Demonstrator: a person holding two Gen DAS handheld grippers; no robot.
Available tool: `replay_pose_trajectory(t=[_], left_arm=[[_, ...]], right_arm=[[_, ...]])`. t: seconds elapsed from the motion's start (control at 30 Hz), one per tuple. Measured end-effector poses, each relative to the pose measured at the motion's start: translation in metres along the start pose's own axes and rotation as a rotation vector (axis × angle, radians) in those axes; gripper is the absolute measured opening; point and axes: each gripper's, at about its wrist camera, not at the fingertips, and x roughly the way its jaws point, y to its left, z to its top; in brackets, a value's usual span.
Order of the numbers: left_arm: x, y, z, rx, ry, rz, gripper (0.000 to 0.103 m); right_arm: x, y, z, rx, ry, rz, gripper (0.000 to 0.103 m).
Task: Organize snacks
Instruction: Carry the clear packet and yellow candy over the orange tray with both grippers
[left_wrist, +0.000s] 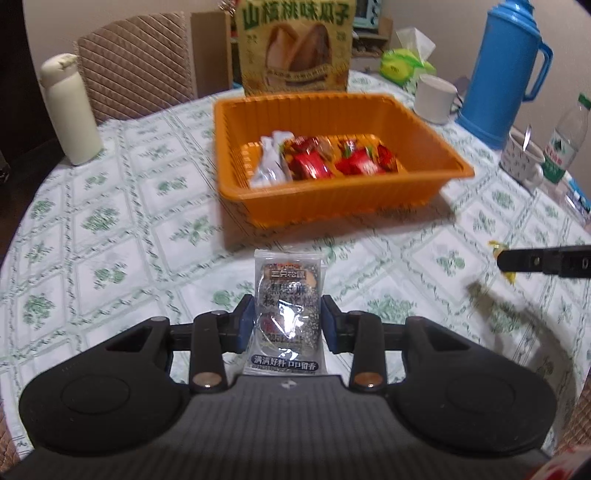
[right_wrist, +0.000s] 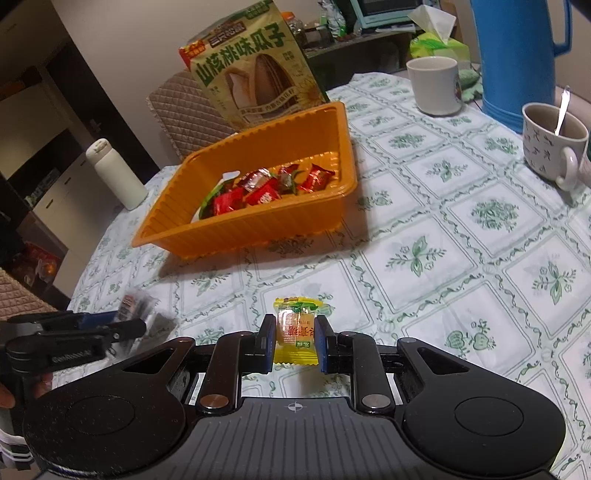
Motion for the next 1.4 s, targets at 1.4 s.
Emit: replay_pose_trajectory(t=[1.4], left_arm=[[0.028,-0.029,0.142,0.032,-0.179,-0.046,0.034]], right_arm=[[0.051,0.024,0.124,-0.177,-0.107,-0.02,0.022]])
